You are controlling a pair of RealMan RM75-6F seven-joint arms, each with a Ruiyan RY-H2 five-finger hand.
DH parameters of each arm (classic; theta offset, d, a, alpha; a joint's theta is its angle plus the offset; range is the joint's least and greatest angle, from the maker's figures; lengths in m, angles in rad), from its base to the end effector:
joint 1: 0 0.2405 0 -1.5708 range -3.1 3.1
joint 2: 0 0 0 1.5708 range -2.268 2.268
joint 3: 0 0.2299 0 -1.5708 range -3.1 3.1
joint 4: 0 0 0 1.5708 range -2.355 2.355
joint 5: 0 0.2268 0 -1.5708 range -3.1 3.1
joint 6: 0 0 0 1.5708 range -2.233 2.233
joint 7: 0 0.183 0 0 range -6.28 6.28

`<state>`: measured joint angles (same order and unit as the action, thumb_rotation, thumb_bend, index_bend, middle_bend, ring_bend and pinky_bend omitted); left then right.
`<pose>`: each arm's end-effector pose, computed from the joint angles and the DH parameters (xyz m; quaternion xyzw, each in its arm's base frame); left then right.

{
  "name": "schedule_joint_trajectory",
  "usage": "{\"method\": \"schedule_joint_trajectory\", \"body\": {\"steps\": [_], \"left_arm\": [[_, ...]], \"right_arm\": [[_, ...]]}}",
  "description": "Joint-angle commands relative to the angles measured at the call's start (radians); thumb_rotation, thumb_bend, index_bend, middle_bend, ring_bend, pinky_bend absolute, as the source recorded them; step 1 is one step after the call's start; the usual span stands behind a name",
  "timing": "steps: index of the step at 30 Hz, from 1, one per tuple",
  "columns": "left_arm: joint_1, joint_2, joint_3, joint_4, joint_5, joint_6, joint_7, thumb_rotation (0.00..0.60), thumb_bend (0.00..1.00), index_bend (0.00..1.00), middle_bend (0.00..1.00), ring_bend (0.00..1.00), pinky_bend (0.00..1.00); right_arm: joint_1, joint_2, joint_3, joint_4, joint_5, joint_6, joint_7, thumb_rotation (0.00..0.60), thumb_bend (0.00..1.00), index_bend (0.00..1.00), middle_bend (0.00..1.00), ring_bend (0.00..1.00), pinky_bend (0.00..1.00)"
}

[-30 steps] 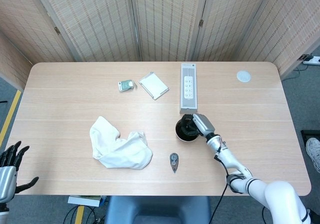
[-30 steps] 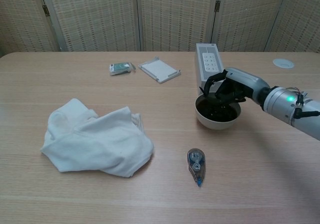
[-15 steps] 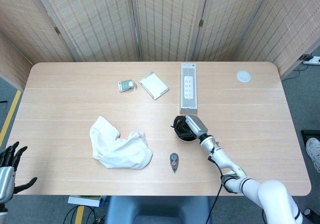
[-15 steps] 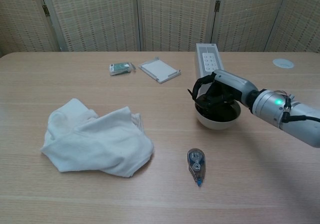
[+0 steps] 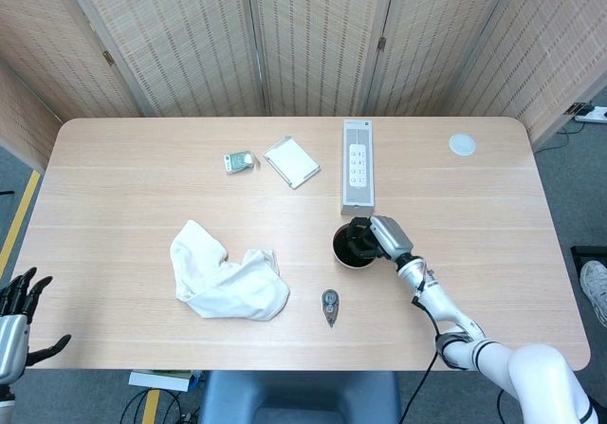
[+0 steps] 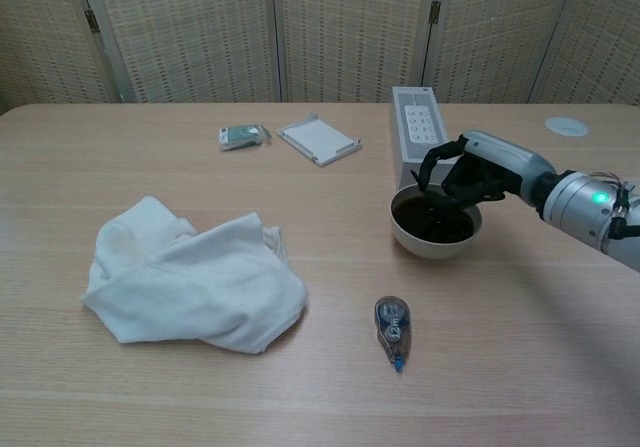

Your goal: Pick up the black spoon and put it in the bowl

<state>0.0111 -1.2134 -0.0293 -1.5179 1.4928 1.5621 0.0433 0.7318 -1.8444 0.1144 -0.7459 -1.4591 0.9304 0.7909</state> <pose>-0.3197 0.1855 0.1223 -0.5694 -0.3880 -0.3615 0.6281 -0.1964 -0.4043 -0.0820 0.6007 -0.5704 0.4798 0.2891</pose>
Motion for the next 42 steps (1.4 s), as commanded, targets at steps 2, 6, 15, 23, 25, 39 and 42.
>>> {"method": "schedule_joint_trajectory", "body": {"steps": [2,6,15,23,25,39,42], "left_arm": [[-0.002,-0.001,0.000,-0.002,0.002,-0.001,0.003,0.600,0.15,0.16,0.05,0.07,0.14],[-0.002,-0.001,-0.001,-0.004,-0.001,-0.002,0.005,0.600,0.15,0.16,0.05,0.07,0.14],[-0.002,-0.001,0.000,-0.003,0.002,-0.002,0.005,0.600,0.15,0.16,0.05,0.07,0.14],[-0.011,-0.005,-0.002,-0.006,0.010,-0.006,0.008,0.600,0.15,0.16,0.05,0.07,0.14],[-0.014,-0.006,-0.002,-0.005,0.011,-0.010,0.009,0.600,0.15,0.16,0.05,0.07,0.14],[-0.021,-0.003,-0.009,-0.012,0.007,-0.012,0.015,0.600,0.15,0.16,0.05,0.07,0.14],[-0.027,-0.005,-0.012,-0.015,0.008,-0.015,0.018,0.600,0.15,0.16,0.05,0.07,0.14]], "right_arm": [[0.011,-0.009,0.015,0.008,0.008,-0.004,-0.001,0.600,0.52,0.82,1.00,1.00,1.00],[0.010,-0.015,0.008,0.001,-0.002,0.002,0.000,0.600,0.40,0.82,1.00,1.00,1.00],[-0.024,0.005,0.001,-0.060,0.002,0.033,-0.035,0.600,0.23,0.73,1.00,1.00,1.00],[-0.043,0.060,0.010,-0.152,0.010,0.056,-0.077,0.600,0.15,0.40,1.00,1.00,1.00],[-0.047,0.065,0.012,-0.164,0.017,0.051,-0.084,0.600,0.14,0.38,1.00,1.00,1.00],[-0.098,0.178,0.007,-0.271,-0.022,0.169,-0.160,0.600,0.12,0.34,1.00,1.00,1.00],[-0.136,0.259,-0.008,-0.328,-0.043,0.232,-0.270,0.600,0.12,0.34,0.97,1.00,1.00]]}}
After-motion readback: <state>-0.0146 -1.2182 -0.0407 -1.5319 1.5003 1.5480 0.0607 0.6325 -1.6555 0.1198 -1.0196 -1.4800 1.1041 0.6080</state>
